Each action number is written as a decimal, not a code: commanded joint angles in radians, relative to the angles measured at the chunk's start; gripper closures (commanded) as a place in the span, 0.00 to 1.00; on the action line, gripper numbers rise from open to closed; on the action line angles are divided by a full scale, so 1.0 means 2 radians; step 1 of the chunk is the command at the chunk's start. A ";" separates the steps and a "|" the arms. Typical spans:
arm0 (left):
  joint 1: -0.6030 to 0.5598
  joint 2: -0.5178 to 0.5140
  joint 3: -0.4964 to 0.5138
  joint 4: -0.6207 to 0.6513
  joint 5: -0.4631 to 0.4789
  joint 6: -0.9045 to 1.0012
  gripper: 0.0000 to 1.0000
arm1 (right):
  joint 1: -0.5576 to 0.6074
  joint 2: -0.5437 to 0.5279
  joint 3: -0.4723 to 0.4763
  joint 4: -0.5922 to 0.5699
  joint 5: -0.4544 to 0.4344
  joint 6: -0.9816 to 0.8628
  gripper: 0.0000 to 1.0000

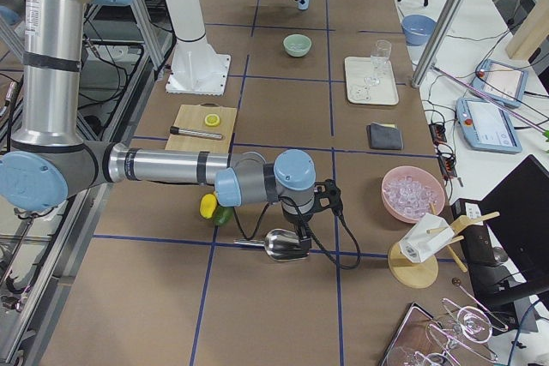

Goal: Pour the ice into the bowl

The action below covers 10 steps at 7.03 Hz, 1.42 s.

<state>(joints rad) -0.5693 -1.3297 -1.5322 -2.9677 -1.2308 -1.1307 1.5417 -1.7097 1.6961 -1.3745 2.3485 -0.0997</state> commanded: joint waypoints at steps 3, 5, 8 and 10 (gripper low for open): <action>-0.012 0.024 -0.043 -0.004 -0.003 0.062 0.00 | 0.000 0.000 -0.001 0.000 0.000 0.001 0.00; -0.092 0.024 -0.061 -0.006 -0.047 0.147 0.00 | 0.000 0.001 0.004 0.001 0.000 0.005 0.00; -0.295 -0.012 -0.068 0.082 -0.266 0.354 0.00 | -0.001 0.007 0.025 0.001 0.002 0.026 0.00; -0.411 -0.057 -0.088 0.261 -0.395 0.477 0.00 | -0.002 0.007 0.051 0.002 0.005 0.048 0.00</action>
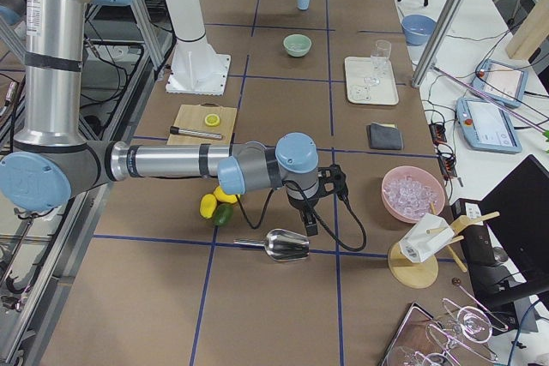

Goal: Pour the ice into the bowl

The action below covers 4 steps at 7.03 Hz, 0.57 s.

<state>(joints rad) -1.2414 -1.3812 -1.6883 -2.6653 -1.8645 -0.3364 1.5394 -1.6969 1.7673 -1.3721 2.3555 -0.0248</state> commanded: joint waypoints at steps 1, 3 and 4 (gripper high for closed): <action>-0.102 -0.057 -0.015 0.214 -0.092 0.107 0.00 | -0.003 0.001 0.023 0.000 0.002 0.011 0.00; -0.106 -0.091 -0.009 0.420 -0.094 0.121 0.00 | -0.027 0.033 0.040 -0.001 0.004 0.009 0.00; -0.138 -0.108 -0.010 0.491 -0.099 0.141 0.00 | -0.059 0.051 0.060 -0.002 0.003 0.011 0.00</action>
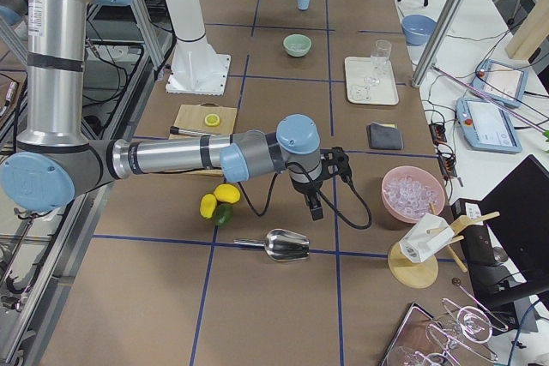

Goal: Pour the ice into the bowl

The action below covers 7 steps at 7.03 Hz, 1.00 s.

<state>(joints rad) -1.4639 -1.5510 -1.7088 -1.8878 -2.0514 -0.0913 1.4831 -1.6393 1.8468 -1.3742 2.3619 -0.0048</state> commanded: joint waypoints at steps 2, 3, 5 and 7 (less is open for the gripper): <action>-0.062 0.014 0.009 0.139 -0.160 0.026 0.00 | -0.083 0.058 0.034 -0.001 0.019 0.103 0.00; -0.073 0.032 -0.001 0.129 -0.165 0.030 0.00 | -0.118 0.089 0.046 -0.005 0.016 0.160 0.00; -0.073 0.035 -0.002 0.129 -0.165 0.029 0.00 | -0.204 0.178 0.048 -0.007 0.006 0.316 0.00; -0.073 0.034 -0.002 0.129 -0.160 0.029 0.00 | -0.293 0.270 0.047 -0.050 -0.053 0.457 0.00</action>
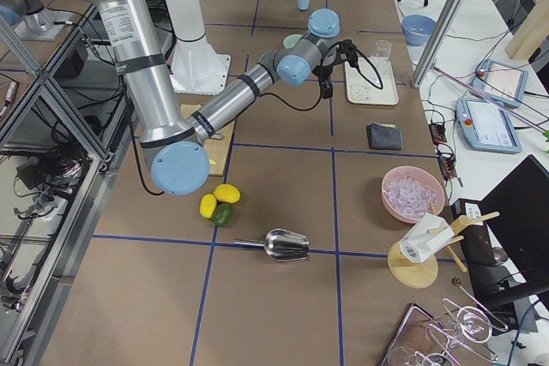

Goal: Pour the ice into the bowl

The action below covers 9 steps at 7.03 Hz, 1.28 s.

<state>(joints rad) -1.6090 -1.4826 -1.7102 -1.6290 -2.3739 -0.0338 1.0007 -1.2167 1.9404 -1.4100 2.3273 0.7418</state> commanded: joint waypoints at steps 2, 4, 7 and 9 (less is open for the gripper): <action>0.000 -0.002 -0.002 0.000 0.000 -0.001 0.00 | -0.144 0.163 -0.011 -0.145 -0.148 0.131 0.00; 0.000 -0.002 -0.002 -0.001 0.000 -0.001 0.00 | -0.195 0.274 -0.125 -0.146 -0.198 0.201 0.01; 0.000 0.000 -0.001 -0.001 0.000 -0.001 0.00 | -0.249 0.380 -0.310 -0.097 -0.260 0.243 0.02; 0.000 0.001 0.000 -0.001 0.000 -0.002 0.00 | -0.269 0.381 -0.376 -0.023 -0.281 0.253 0.03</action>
<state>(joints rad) -1.6091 -1.4812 -1.7115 -1.6306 -2.3734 -0.0356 0.4875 -0.4626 1.2663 -1.5251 1.7953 1.2383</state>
